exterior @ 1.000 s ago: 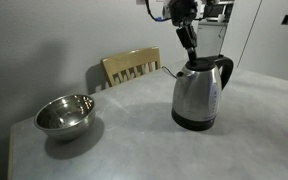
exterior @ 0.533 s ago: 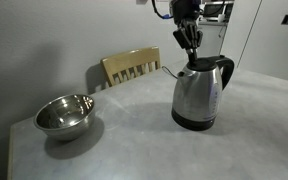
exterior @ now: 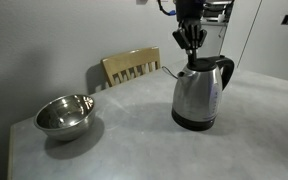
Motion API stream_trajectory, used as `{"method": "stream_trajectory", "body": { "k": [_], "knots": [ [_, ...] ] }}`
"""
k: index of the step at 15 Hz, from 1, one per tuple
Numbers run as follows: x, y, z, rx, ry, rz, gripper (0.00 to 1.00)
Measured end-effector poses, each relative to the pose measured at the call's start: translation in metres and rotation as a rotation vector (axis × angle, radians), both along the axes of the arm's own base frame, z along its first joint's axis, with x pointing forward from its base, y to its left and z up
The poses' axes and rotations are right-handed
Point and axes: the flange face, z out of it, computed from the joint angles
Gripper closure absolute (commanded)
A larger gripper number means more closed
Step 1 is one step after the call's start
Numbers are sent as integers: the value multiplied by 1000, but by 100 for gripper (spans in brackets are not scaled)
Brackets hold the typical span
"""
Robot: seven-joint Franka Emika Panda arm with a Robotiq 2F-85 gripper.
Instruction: Close the kettle lid
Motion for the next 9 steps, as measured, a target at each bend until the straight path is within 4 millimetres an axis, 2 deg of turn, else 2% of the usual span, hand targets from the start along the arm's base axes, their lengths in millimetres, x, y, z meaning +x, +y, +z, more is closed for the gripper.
{"method": "stream_trajectory", "body": {
  "k": [6, 7, 8, 9],
  "knots": [
    [-17, 0, 10, -52, -72, -4, 100],
    [-20, -1, 14, -64, -79, -2, 94],
    [-23, -2, 19, -76, -89, 0, 72],
    [-26, -3, 24, -88, -99, 3, 67]
  ]
}}
